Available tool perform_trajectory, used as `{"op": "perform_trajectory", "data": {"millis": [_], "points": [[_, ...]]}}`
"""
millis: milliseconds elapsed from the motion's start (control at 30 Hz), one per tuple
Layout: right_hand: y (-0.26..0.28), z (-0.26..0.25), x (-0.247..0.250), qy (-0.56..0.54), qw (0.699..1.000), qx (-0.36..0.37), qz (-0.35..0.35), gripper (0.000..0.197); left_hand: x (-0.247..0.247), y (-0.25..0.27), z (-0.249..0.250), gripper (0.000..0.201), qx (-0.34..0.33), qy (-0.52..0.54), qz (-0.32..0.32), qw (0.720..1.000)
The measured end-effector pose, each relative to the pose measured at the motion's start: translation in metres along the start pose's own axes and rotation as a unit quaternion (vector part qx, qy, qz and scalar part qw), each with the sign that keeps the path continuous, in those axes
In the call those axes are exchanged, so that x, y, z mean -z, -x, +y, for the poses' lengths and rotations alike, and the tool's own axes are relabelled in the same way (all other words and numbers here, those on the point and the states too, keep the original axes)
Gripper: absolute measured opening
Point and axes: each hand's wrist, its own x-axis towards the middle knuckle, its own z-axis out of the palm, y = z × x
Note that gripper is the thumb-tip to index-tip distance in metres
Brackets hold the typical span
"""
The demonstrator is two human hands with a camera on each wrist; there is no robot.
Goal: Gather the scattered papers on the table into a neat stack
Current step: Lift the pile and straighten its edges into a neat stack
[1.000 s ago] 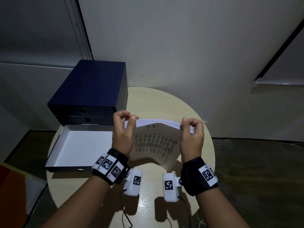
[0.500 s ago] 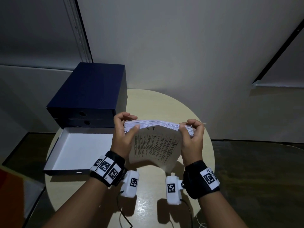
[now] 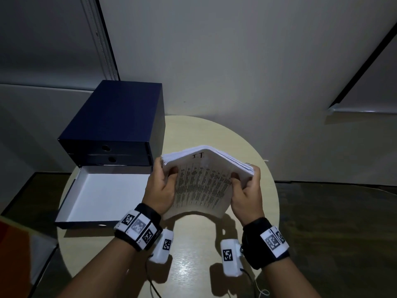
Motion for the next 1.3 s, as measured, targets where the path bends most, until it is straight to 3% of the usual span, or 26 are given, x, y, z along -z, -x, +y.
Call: {"op": "perform_trajectory", "data": {"millis": [267, 333, 367, 433, 500, 600, 667, 700, 800, 833, 933, 1067, 1200, 1267, 1300], "points": [[0.017, 0.015, -0.001, 0.016, 0.997, -0.061, -0.050, 0.043, 0.007, 0.020, -0.025, 0.044, 0.088, 0.017, -0.026, 0.996], [0.016, 0.001, -0.002, 0.028, 1.000, -0.012, 0.006, 0.054, 0.008, 0.016, -0.025, 0.042, 0.091, 0.027, -0.033, 0.995], [0.015, -0.010, -0.004, 0.059, 0.996, 0.050, 0.053, 0.058, 0.008, 0.014, -0.025, 0.040, 0.096, 0.030, -0.034, 0.994], [0.015, -0.036, -0.016, 0.171, 0.961, 0.197, 0.092, 0.064, 0.009, 0.013, -0.025, 0.038, 0.105, 0.030, -0.028, 0.994], [0.022, -0.065, -0.040, 0.292, 0.910, 0.292, 0.026, 0.071, 0.010, 0.012, -0.029, 0.040, 0.102, 0.025, -0.028, 0.994], [0.029, -0.076, -0.076, 0.415, 0.841, 0.320, -0.136, 0.079, 0.011, 0.008, -0.025, 0.038, 0.108, 0.050, -0.052, 0.992], [0.029, -0.069, -0.089, 0.472, 0.804, 0.305, -0.197, 0.078, 0.010, 0.004, -0.018, 0.059, 0.139, 0.091, -0.060, 0.984], [0.028, -0.067, -0.089, 0.475, 0.802, 0.298, -0.204, 0.078, 0.011, 0.004, -0.017, 0.064, 0.140, 0.090, -0.058, 0.984], [0.025, -0.074, -0.078, 0.427, 0.847, 0.281, -0.147, 0.082, 0.013, 0.003, -0.026, 0.036, 0.116, 0.046, -0.044, 0.991], [0.024, -0.072, -0.072, 0.423, 0.855, 0.270, -0.131, 0.081, 0.013, 0.003, -0.029, 0.043, 0.102, 0.027, -0.036, 0.994], [0.022, -0.060, -0.058, 0.487, 0.823, 0.254, -0.142, 0.078, 0.012, 0.001, -0.034, 0.053, 0.089, 0.032, -0.029, 0.995], [0.018, -0.060, -0.043, 0.459, 0.862, 0.204, -0.070, 0.077, 0.010, -0.002, -0.034, 0.047, 0.091, 0.050, -0.039, 0.994], [0.009, -0.049, -0.019, 0.531, 0.827, 0.163, -0.085, 0.062, 0.010, -0.003, -0.030, 0.038, 0.096, 0.049, -0.050, 0.993], [-0.005, -0.040, -0.001, 0.517, 0.845, 0.131, -0.049, 0.049, 0.011, -0.004, -0.031, 0.037, 0.110, 0.054, -0.045, 0.991], [-0.012, -0.035, 0.010, 0.481, 0.868, 0.119, -0.044, 0.042, 0.011, -0.004, -0.032, 0.039, 0.118, 0.056, -0.039, 0.991]]}}
